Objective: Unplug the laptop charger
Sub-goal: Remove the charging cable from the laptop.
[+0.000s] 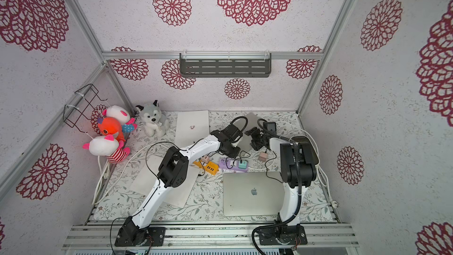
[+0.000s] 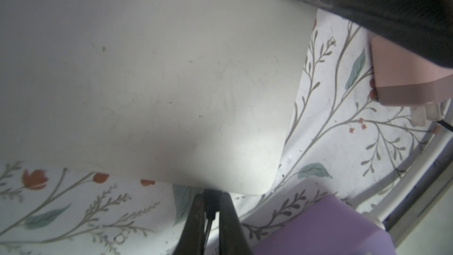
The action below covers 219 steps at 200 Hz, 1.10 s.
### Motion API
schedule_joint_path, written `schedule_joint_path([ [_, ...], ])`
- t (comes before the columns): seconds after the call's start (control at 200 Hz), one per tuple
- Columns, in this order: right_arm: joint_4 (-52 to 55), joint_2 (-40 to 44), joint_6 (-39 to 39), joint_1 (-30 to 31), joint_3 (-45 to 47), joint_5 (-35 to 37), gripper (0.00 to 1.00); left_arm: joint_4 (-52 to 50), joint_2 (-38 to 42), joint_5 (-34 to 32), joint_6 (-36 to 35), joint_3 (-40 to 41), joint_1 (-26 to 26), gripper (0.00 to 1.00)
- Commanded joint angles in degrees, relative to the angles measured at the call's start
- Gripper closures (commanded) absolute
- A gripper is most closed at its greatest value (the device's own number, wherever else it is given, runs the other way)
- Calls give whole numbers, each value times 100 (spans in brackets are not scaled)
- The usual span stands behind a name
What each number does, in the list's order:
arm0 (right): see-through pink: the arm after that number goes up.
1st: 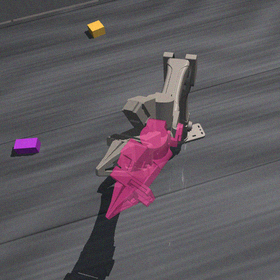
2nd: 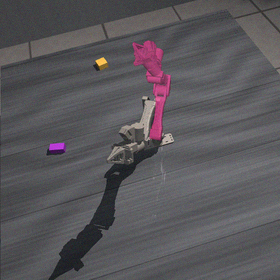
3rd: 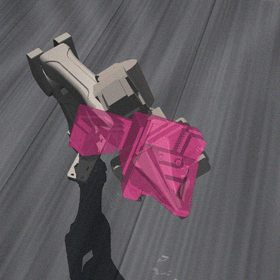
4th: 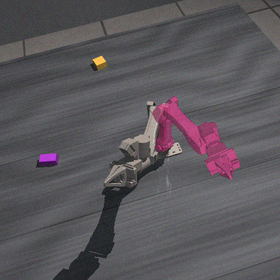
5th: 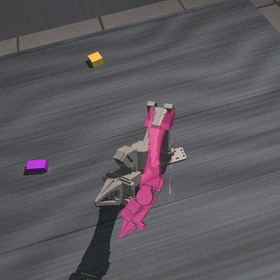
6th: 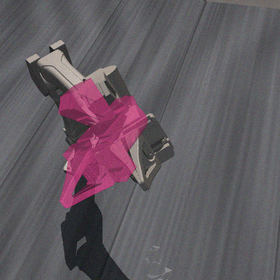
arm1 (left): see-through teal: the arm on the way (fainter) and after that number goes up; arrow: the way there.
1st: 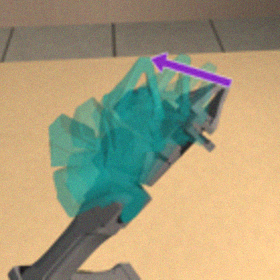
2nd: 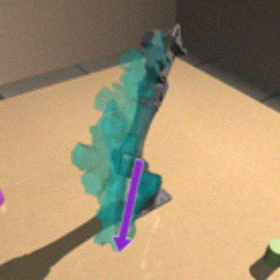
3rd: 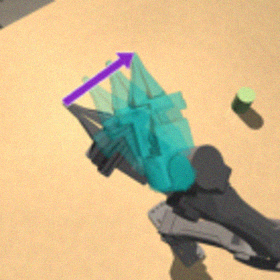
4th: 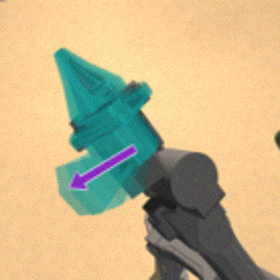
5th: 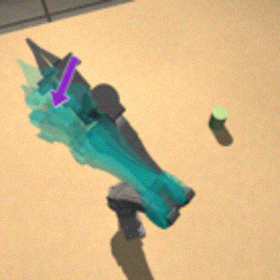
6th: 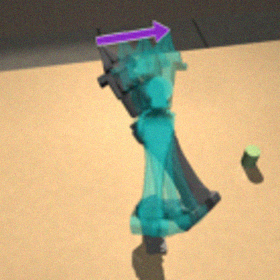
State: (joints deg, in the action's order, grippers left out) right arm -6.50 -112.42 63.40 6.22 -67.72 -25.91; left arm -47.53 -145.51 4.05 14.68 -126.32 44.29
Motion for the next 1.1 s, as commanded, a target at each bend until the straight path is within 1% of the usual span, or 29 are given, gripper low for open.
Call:
schedule_joint_path([
  [0.0, 82, -166, 211, 26, 261, 105, 20, -523, -11, -860, -149, 13, -162, 100],
  [0.06, 66, -163, 229, 29, 307, 138, 20, -543, 12, -641, -66, 31, -178, 100],
  [0.12, 66, -157, 227, 27, 330, 166, 20, -390, 57, -69, 217, 158, -264, 100],
  [0.165, 69, -164, 222, 28, 339, 179, 20, -230, 113, 240, 450, 309, -312, 100],
  [0.235, 70, -163, 217, 28, 347, 198, 20, -72, 178, 442, 660, 456, -342, 100],
  [0.285, 81, -158, 215, 27, 350, 194, 20, -126, 172, 317, 657, 430, -320, 100],
  [0.445, 123, -158, 175, 20, 348, 228, 20, -669, -28, -668, 54, -1, -142, 100],
  [0.545, 149, -161, 156, 20, 348, 238, 20, -798, -69, -742, -5, -95, -140, 100],
  [0.6, 158, -160, 142, 20, 348, 251, 20, -704, -4, -461, 124, -6, -176, 100],
  [0.686, 166, -157, 134, 20, 348, 253, 20, -145, 173, 581, 703, 453, -371, 100],
  [0.711, 159, -157, 127, 19, 352, 258, 20, 43, 239, 785, 844, 611, -425, 100],
  [0.736, 164, -141, 134, 20, 356, 259, 20, 159, 294, 854, 911, 729, -455, 100],
  [0.761, 167, -137, 129, 15, 356, 254, 20, 196, 324, 816, 890, 770, -465, 100],
  [0.801, 174, -120, 120, 19, 365, 261, 20, 107, 331, 570, 740, 756, -437, 100],
  [0.921, 194, -106, 100, 13, 365, 270, 20, -458, 164, -122, 220, 306, -308, 100],
  [0.996, 192, -111, 94, 18, 365, 253, 20, -675, 58, -342, -28, 101, -220, 100],
  [1.091, 193, -96, 85, 14, 373, 255, 20, -719, 22, -480, -139, 65, -161, 100],
])
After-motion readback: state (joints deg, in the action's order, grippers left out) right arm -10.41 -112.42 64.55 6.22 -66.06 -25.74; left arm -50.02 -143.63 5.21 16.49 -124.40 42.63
